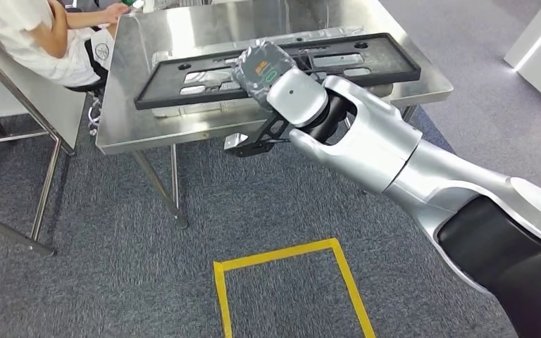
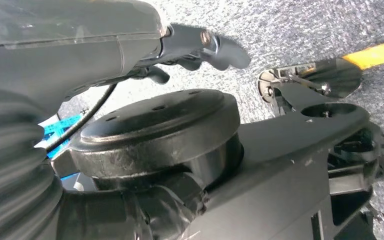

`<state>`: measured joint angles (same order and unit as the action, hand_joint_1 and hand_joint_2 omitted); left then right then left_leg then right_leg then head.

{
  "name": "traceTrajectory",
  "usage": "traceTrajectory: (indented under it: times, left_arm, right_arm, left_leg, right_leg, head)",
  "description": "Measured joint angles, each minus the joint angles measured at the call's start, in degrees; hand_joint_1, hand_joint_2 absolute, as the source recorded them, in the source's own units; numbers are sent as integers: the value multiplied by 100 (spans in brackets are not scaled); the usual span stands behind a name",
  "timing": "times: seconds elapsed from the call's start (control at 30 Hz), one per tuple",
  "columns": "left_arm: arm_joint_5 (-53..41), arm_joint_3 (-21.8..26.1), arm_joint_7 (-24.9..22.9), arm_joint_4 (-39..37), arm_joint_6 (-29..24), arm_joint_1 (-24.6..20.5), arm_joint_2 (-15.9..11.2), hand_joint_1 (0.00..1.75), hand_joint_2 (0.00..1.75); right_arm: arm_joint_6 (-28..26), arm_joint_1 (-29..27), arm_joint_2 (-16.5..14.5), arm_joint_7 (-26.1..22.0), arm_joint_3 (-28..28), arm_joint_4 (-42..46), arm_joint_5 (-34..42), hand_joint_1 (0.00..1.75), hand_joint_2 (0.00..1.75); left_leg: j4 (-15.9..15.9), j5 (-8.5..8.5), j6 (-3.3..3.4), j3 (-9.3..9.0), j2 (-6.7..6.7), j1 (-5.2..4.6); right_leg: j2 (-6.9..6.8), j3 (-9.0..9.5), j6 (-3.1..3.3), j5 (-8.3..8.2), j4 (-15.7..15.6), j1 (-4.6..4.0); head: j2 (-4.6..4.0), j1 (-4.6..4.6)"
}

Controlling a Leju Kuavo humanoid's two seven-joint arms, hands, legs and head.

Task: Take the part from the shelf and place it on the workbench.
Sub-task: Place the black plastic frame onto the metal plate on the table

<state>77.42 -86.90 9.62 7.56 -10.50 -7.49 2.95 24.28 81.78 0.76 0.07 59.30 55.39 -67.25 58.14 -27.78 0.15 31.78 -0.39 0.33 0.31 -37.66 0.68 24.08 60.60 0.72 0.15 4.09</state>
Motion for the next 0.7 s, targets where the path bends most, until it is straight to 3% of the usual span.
traceTrajectory:
  times: [0.07,0.1,0.2,0.23,0.27,0.33,0.4,0.5,0.57,0.63,0.7]
  left_arm:
    - [1,-2,13,0,-7,2,-1,0,175]
    - [2,-4,13,0,-11,1,-2,0,175]
    - [10,-6,11,0,-20,-33,-15,0,175]
    - [12,-6,5,0,-23,-52,-20,0,175]
    - [13,-6,-4,0,-25,-66,-21,0,175]
    - [11,-13,-38,0,-33,-69,-20,0,175]
    - [8,-30,-65,-2,-43,-46,-26,0,175]
    - [6,-45,-75,-8,-49,-36,-34,0,175]
    - [3,-48,-75,-9,-49,-36,-27,0,175]
    - [1,-50,-75,-8,-48,-27,-16,0,175]
    - [0,-52,-75,-8,-48,-21,-4,0,175]
  right_arm:
    - [-1,5,12,2,-1,-3,-5,175,175]
    - [-1,9,15,4,-2,-4,-9,175,175]
    - [0,-10,8,-5,-3,-4,-15,175,175]
    - [1,-23,7,-9,-3,-5,-15,175,175]
    - [0,-33,7,-9,-3,-5,-15,175,175]
    - [-1,-37,6,-9,-3,-6,-17,175,175]
    - [-2,-34,6,-9,-3,-10,-22,175,175]
    - [-3,-35,7,-10,-3,-21,-31,175,175]
    - [-4,-23,6,-11,-7,-15,-33,175,175]
    - [-5,-1,9,-10,-13,-9,-41,175,175]
    - [-3,-13,13,-15,-16,-10,-50,175,175]
  left_leg:
    - [85,-74,-59,16,8,12]
    - [280,-171,-87,101,9,16]
    - [1328,-532,-148,656,10,23]
    - [1542,-536,-151,801,10,22]
    - [1547,-423,-138,853,10,22]
    - [991,60,-70,688,10,8]
    - [362,406,36,446,11,-31]
    - [35,408,145,307,15,-83]
    - [-156,381,173,194,35,-41]
    - [-288,381,192,83,53,1]
    - [-298,338,211,27,54,-3]
  right_leg:
    - [3,56,60,19,-51,20]
    - [1,97,88,29,-74,38]
    - [0,195,145,93,-88,34]
    - [0,227,152,120,-87,25]
    - [3,265,153,147,-87,15]
    - [12,352,153,207,-89,-7]
    - [21,413,137,244,-113,-17]
    - [21,404,65,239,-156,-13]
    - [4,383,14,279,-134,-26]
    - [-3,190,-28,466,254,-33]
    - [0,-229,-65,720,1004,-13]
  head:
    - [-1,1]
    - [-1,2]
    - [-2,5]
    - [-2,6]
    - [-1,5]
    - [-1,5]
    - [-1,2]
    - [0,3]
    - [0,1]
    - [-1,-4]
    - [-1,-6]
